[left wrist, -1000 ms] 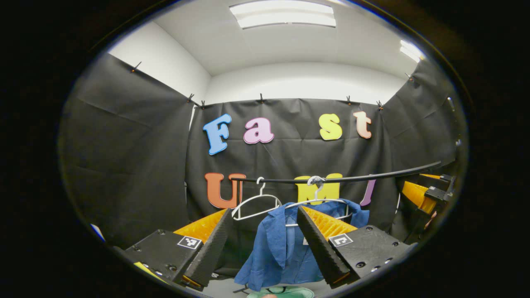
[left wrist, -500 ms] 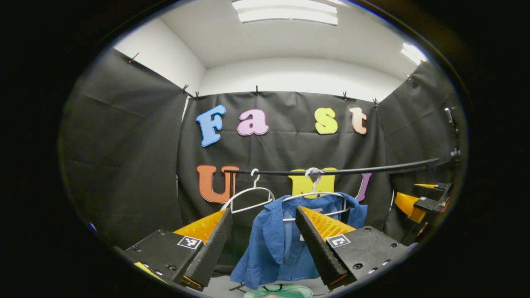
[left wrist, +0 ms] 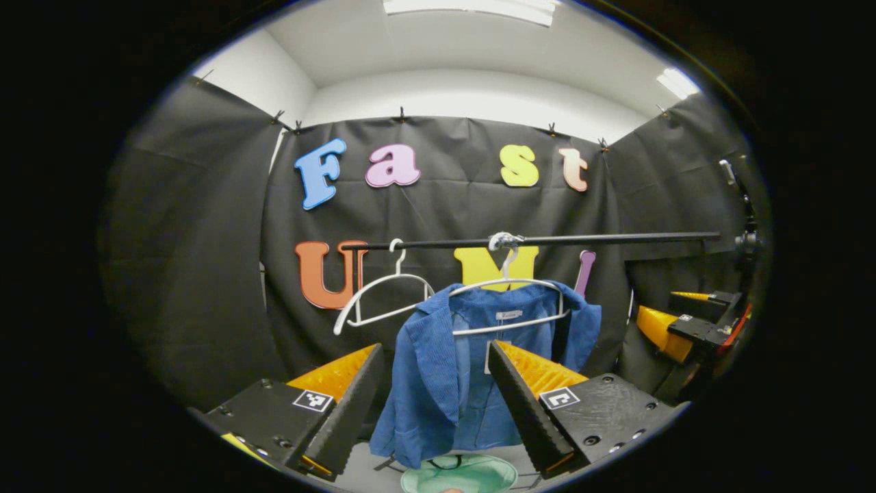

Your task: Grasp the clothes on the hanger with both hands and then place them into the laundry hamper below.

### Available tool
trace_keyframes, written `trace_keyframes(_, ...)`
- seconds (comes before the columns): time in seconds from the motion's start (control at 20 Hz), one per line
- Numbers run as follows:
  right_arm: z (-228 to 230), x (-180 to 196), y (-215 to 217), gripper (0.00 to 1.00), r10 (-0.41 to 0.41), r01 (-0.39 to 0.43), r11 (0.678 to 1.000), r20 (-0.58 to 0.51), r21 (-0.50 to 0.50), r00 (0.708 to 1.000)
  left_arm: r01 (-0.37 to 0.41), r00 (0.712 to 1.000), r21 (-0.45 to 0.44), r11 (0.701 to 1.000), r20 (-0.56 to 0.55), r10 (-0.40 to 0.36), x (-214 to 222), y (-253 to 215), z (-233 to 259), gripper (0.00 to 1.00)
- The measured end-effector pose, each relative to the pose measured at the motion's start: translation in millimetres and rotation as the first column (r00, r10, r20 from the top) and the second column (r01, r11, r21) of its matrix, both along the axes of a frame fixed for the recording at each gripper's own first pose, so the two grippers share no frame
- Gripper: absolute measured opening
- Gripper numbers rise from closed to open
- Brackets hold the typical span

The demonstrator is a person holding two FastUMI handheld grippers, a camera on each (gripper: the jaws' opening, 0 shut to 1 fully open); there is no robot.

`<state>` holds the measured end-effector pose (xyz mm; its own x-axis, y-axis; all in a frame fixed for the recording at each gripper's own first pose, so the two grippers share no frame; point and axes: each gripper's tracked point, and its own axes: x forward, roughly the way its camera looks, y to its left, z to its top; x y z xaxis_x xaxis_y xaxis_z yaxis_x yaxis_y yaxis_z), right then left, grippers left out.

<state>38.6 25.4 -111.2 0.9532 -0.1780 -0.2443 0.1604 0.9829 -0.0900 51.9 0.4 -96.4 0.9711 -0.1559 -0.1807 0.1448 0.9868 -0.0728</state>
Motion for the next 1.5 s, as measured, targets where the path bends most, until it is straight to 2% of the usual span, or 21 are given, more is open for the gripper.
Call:
trace_keyframes(0.2,-26.6,29.0,-3.7,0.97,0.017,-0.016,1.0,-0.039,0.016,0.999,-0.007,0.999,0.005,1.0,-0.05,0.008,20.5,-15.4,-28.2,0.94)
trace_keyframes(0.55,-90.7,87.2,-16.7,0.97,0.063,-0.052,0.996,-0.147,0.077,0.987,-0.076,0.985,0.038,0.996,-0.155,0.081,58.9,-28.4,-76.2,0.96)
trace_keyframes(0.7,-117.0,109.6,-25.9,0.97,0.054,-0.036,0.995,-0.198,0.091,0.979,-0.097,0.977,0.038,0.995,-0.185,0.103,80.0,-35.1,-97.5,0.96)
trace_keyframes(0.85,-136.6,125.3,-35.0,0.96,0.035,-0.022,0.998,-0.212,0.063,0.977,-0.125,0.972,0.041,0.991,-0.196,0.131,99.3,-39.1,-113.1,0.94)
trace_keyframes(0.95,-143.2,133.3,-34.7,0.96,0.035,-0.019,0.997,-0.212,0.075,0.977,-0.148,0.966,0.052,0.988,-0.206,0.156,110.1,-38.8,-123.1,0.92)
trace_keyframes(1.1,-148.5,143.9,-33.9,0.94,0.027,-0.011,0.997,-0.206,0.075,0.978,-0.189,0.954,0.065,0.98,-0.223,0.199,125.1,-32.0,-139.0,0.95)
trace_keyframes(1.35,-159.5,151.0,-17.8,0.92,0.049,-0.036,0.997,-0.197,0.069,0.979,-0.19,0.95,0.034,0.981,-0.245,0.193,138.0,-36.0,-155.7,0.93)
trace_keyframes(1.5,-179.7,150.4,-21.2,0.94,0.019,-0.009,0.999,-0.228,0.047,0.973,-0.199,0.943,0.05,0.979,-0.261,0.205,141.9,-37.1,-174.5,0.9)
